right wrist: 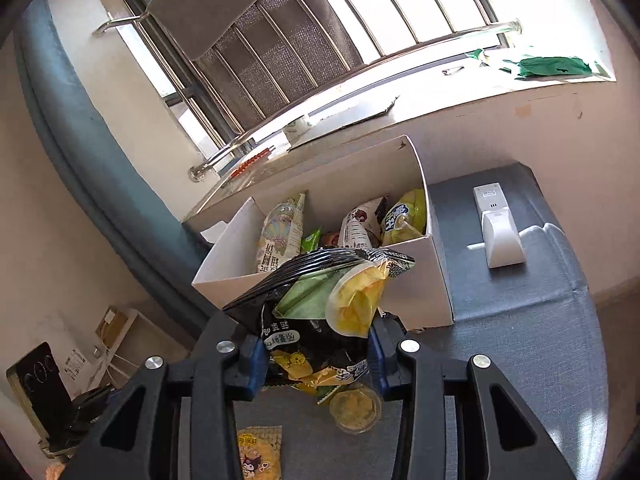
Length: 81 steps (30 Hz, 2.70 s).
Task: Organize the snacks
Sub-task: 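Grasp the clear jelly cup with the left gripper while the right grasps the black chip bag, then drop the jelly cup and chip bag into the white box, opening both grippers, then move both tools back over the remaining snacks, then grasp the green pea snack pack with the right gripper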
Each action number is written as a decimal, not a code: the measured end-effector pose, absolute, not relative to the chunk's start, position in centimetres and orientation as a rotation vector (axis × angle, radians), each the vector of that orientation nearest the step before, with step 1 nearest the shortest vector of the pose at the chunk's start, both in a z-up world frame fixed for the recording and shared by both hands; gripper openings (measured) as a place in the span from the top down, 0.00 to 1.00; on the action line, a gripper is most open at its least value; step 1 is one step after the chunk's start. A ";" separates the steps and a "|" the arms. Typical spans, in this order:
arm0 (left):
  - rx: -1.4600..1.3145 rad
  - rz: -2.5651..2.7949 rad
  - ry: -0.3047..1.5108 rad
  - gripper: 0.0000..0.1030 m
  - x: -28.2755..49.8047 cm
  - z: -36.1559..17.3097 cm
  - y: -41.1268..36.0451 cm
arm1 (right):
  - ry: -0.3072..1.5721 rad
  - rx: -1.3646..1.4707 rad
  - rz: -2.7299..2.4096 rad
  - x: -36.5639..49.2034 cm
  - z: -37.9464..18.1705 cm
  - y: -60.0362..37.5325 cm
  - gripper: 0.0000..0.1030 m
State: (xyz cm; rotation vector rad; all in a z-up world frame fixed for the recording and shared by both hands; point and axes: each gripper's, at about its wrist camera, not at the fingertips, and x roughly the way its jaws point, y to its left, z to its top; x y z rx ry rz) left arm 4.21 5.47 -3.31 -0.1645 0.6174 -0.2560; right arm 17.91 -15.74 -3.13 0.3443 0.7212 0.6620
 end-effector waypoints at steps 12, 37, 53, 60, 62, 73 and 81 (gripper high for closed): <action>-0.227 -0.267 0.558 0.61 19.6 3.3 6.0 | 0.682 0.274 0.622 24.6 4.5 -12.3 0.57; -0.154 -0.168 0.626 0.00 17.8 1.6 6.2 | 0.648 0.190 0.574 21.6 4.6 -13.7 0.00; -0.320 -0.130 0.707 0.00 2.6 -8.1 5.6 | 0.830 0.216 0.602 5.8 -8.5 -15.9 0.00; -0.295 -0.132 0.724 0.00 1.9 -8.9 4.0 | 0.940 0.158 0.564 4.5 -11.7 -15.8 0.00; -0.298 -0.129 0.716 0.00 1.8 -9.0 4.0 | 0.925 0.167 0.562 4.9 -11.4 -15.9 0.00; -0.329 -0.126 0.709 0.00 1.3 -9.6 4.8 | 0.868 0.030 0.593 10.0 -9.2 -11.6 0.00; -0.348 -0.088 0.710 0.00 0.8 -10.1 5.9 | 0.976 -0.011 0.595 17.0 -10.5 -7.2 0.00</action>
